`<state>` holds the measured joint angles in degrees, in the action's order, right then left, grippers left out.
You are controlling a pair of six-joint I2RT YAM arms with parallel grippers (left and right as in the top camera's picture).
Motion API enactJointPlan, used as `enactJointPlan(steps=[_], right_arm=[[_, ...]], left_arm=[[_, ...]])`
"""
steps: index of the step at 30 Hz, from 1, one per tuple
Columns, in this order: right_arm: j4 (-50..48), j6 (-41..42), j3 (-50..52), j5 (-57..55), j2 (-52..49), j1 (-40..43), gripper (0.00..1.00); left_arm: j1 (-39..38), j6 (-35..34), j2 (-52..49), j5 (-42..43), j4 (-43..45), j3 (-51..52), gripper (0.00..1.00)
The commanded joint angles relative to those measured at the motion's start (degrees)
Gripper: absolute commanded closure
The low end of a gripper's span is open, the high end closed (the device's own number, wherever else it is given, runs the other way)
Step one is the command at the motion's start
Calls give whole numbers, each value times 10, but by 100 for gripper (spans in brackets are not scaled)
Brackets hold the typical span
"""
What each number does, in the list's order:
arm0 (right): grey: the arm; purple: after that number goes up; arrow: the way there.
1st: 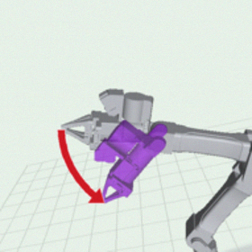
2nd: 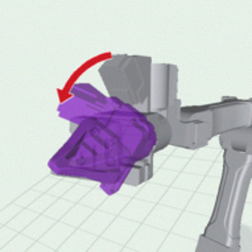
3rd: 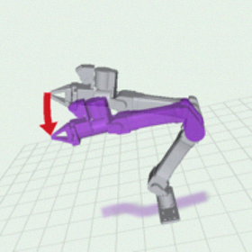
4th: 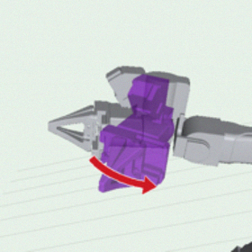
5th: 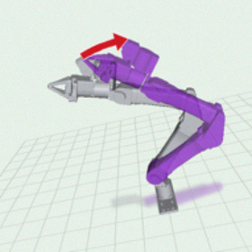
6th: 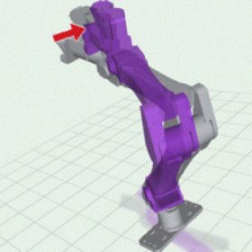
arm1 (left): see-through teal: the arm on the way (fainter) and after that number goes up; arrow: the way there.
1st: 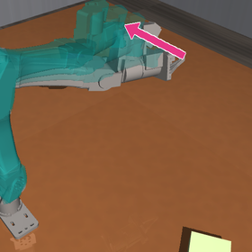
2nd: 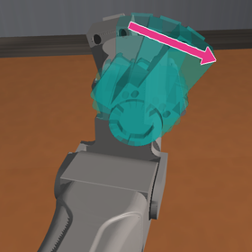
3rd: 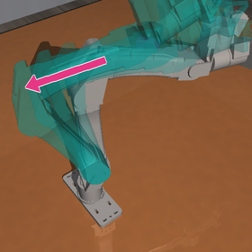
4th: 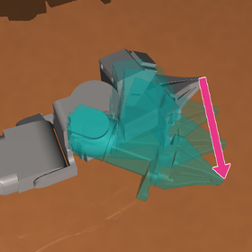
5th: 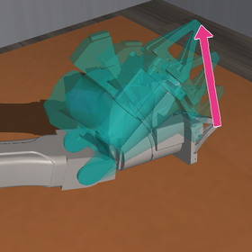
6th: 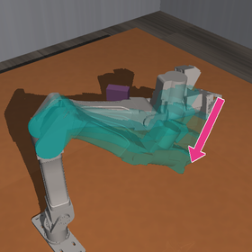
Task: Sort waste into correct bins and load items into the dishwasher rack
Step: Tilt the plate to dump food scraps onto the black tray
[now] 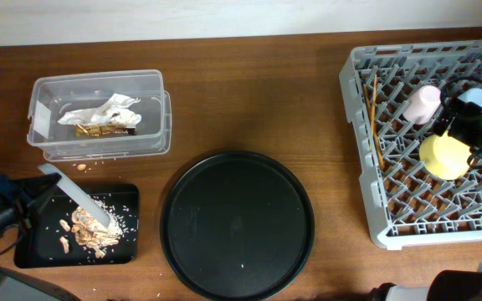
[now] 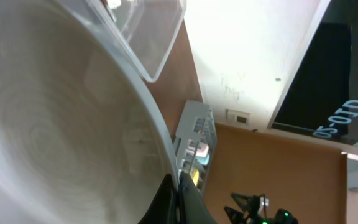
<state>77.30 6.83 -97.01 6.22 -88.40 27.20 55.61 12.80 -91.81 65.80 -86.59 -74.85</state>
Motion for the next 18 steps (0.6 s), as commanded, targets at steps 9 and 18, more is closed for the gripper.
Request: enactJointPlan(steps=[9, 18], right_arm=[[-2, -4, -3, -5, -1, 2, 1], [-2, -4, -3, -5, -1, 2, 1]], left_arm=[[5, 4, 8, 0, -29, 1, 99], [-9, 81, 16, -38, -102, 7, 99]])
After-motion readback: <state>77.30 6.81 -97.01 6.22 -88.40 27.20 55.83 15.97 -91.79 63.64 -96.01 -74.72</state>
